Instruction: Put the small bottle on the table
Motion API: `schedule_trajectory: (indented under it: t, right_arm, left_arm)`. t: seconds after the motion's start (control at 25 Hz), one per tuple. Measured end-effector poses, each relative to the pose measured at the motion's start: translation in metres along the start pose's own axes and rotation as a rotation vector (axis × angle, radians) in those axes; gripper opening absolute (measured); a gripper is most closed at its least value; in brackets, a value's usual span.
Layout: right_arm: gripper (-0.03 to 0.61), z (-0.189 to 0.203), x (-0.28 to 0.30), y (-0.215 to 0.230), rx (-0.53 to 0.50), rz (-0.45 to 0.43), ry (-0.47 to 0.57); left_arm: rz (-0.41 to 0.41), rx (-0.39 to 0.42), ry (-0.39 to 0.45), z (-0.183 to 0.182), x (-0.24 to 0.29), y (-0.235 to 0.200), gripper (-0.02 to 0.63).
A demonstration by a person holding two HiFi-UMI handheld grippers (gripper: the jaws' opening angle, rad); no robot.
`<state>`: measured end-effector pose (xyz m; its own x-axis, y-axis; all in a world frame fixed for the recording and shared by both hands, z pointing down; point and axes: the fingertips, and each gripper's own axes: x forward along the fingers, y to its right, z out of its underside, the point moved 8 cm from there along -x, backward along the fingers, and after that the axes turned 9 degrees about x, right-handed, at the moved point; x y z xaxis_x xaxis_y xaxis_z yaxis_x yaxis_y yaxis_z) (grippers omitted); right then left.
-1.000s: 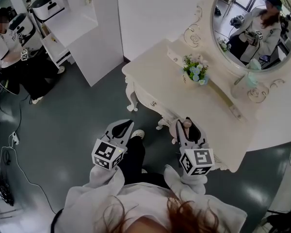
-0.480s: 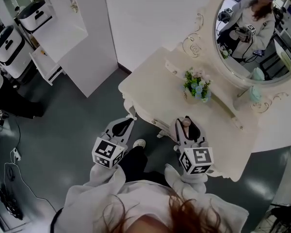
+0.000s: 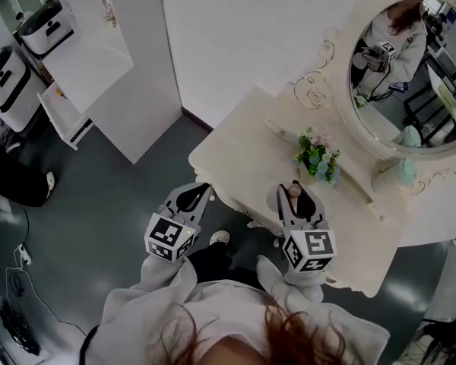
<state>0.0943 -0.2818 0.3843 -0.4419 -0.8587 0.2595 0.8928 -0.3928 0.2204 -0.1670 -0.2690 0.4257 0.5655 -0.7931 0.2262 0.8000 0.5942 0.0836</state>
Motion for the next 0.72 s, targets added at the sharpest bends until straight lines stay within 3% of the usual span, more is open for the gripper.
schedule_trajectory:
  t: [0.4,0.72]
  right_arm:
    - [0.153,-0.006,0.063,0.000,0.022,0.040,0.004]
    - [0.153,0.009,0.109,0.021,0.019,0.090,-0.054]
  left_arm:
    - [0.028,0.004,0.006,0.005,0.030,-0.061,0.018]
    - [0.072,-0.015,-0.021,0.018,0.068,-0.084,0.018]
